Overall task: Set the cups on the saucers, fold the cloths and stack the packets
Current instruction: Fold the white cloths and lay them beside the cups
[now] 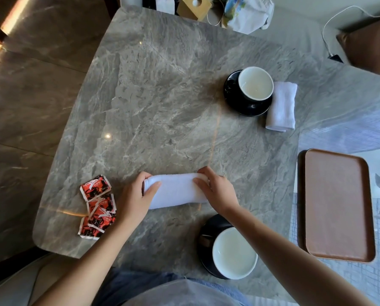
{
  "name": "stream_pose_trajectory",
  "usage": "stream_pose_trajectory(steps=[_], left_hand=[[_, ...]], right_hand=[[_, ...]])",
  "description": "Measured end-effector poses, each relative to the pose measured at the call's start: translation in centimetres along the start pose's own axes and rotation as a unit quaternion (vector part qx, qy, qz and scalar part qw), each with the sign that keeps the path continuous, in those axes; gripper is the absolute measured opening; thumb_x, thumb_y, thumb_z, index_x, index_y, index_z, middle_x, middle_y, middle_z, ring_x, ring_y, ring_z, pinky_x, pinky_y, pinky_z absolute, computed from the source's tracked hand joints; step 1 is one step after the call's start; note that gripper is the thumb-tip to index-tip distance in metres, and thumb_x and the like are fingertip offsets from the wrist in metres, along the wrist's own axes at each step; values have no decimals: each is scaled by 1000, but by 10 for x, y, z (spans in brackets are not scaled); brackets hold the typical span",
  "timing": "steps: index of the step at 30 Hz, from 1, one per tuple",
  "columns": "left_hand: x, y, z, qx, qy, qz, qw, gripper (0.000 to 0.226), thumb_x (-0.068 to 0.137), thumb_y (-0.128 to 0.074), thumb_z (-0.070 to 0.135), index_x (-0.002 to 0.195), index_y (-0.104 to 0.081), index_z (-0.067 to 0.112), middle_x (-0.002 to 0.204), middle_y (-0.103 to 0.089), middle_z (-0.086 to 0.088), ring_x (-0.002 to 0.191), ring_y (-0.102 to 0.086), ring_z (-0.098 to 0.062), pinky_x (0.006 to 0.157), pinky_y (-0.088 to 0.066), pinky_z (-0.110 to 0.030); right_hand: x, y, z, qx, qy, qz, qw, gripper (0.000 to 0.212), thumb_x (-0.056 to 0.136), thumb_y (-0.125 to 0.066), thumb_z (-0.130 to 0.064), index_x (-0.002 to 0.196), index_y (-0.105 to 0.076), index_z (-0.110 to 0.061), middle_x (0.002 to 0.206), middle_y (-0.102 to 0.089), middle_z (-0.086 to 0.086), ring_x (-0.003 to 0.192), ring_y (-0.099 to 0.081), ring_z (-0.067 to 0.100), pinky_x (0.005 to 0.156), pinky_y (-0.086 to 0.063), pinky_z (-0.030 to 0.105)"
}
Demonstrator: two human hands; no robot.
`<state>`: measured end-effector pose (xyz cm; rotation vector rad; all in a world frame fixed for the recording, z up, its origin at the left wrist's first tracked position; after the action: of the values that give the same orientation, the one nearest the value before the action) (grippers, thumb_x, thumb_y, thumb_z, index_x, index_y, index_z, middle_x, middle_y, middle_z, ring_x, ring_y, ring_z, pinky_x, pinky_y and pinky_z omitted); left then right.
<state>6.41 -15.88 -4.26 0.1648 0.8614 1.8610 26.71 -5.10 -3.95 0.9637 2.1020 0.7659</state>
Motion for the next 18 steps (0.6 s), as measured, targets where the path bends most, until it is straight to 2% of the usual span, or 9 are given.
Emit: stream_pose_trajectory(steps=[5,7,9,12,15,18], left_hand=[[-2,-4,-8,54,14,4,998,18,86,-59,38,85,-53,21,58,-48,11,57,-50,-17,52,-32,-29],[-3,-3,-10,79,28,25,996,19,84,-61,39,84,-52,21,58,-49,10,57,-52,-20,52,-32,-29],[-3,-2,-12,100,38,46,993,22,81,-63,39,83,-51,21,56,-49,8,54,-51,-21,51,-32,-28],[-4,-3,-12,110,2,58,992,20,81,-65,34,84,-53,18,60,-51,7,55,-53,-19,53,-34,-27],[-7,-8,-10,128,-32,66,989,14,83,-65,27,88,-60,15,74,-61,1,71,-59,-23,64,-43,-36],[-10,-15,-9,199,-17,92,976,16,81,-68,25,93,-66,14,87,-61,-8,87,-57,-32,68,-40,-42]], right_hand=[[-1,-5,0,-25,0,10,1000,23,94,-48,-39,113,-49,-26,74,-56,-6,76,-62,28,61,-40,32],[1,-6,-1,-28,7,10,1000,23,94,-47,-36,116,-49,-31,87,-64,-3,83,-63,26,64,-42,32],[2,-7,-1,-47,28,9,998,27,94,-45,-34,121,-49,-34,107,-65,-5,92,-62,21,68,-44,32],[4,-9,2,-83,36,8,996,33,95,-43,-38,127,-47,-34,112,-57,-5,97,-59,18,68,-48,33],[7,-12,4,-98,23,13,995,35,96,-41,-41,129,-46,-31,112,-50,-2,103,-54,18,68,-52,38],[10,-15,3,-117,26,8,993,33,97,-36,-40,127,-43,-29,113,-48,-1,107,-51,19,67,-51,38]])
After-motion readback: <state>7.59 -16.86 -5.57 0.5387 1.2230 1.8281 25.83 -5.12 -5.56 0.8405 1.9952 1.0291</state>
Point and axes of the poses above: each hand's wrist, its own x-axis towards the middle knuckle, its own y-axis out of the back of the hand, z = x × y, the point moved 2 cm from there along x, towards the middle knuckle
